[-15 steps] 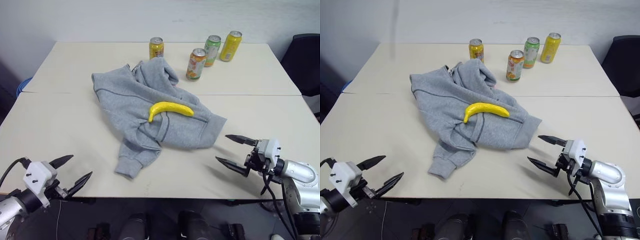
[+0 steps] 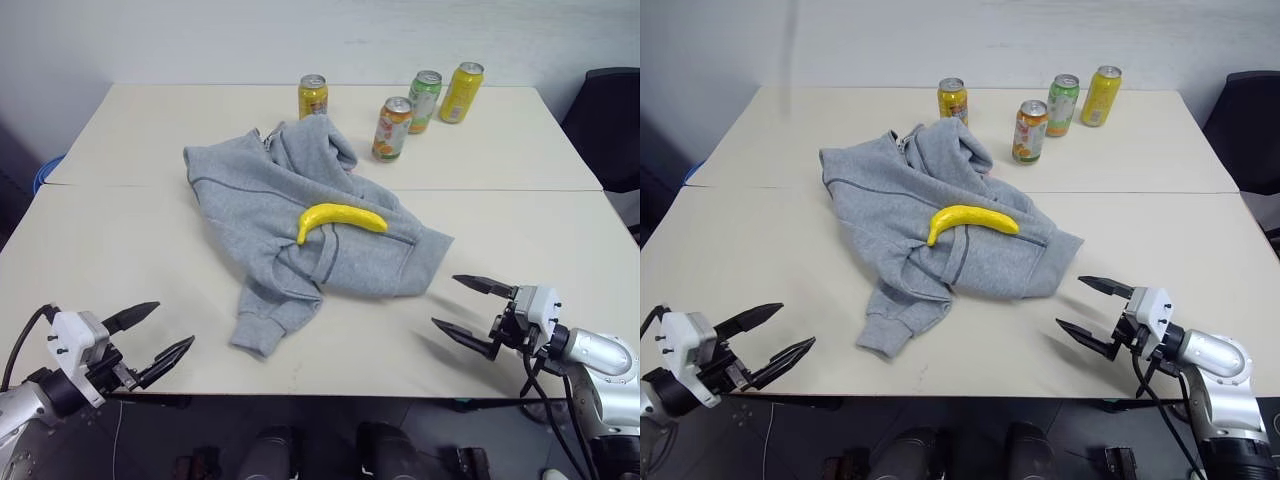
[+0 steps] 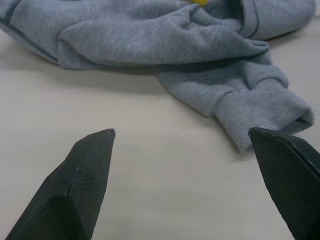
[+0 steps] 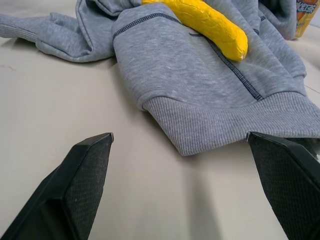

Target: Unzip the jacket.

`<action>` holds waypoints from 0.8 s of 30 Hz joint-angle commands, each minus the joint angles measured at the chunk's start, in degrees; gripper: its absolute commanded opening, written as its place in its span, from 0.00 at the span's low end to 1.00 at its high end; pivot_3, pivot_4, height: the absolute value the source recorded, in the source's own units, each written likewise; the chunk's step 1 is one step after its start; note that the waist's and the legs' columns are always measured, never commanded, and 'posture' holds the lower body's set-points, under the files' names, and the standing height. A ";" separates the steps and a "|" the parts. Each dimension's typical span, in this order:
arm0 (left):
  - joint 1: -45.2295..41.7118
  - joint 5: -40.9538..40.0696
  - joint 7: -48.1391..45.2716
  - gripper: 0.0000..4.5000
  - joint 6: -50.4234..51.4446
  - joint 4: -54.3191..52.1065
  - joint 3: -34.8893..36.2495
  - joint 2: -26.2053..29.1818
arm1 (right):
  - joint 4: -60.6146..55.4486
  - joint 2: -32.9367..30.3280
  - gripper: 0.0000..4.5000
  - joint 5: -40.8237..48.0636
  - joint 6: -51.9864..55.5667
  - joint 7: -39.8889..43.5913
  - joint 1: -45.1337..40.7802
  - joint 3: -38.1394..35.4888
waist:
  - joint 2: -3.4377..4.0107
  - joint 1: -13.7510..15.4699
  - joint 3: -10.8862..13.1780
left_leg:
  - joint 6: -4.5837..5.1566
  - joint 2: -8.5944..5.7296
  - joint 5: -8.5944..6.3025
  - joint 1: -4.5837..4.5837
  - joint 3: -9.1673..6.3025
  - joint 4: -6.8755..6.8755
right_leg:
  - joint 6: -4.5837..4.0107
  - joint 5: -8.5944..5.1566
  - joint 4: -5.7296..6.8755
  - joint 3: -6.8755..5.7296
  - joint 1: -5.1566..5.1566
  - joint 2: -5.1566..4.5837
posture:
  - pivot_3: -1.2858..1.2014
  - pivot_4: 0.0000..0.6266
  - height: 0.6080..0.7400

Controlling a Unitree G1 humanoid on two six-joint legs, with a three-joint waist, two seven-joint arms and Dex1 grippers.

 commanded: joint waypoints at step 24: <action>-8.35 -5.75 3.48 1.00 6.57 -2.44 -3.99 -2.29 | 26.59 19.60 0.80 -18.56 16.32 -18.22 -47.42 21.84 | -0.02 -1.61 -0.01 | 0.00 0.03 -0.02 -0.22 -0.09 0.34 | -0.05 -0.02 0.61 -0.21 -0.19 0.05 | 0.52 0.24 1.00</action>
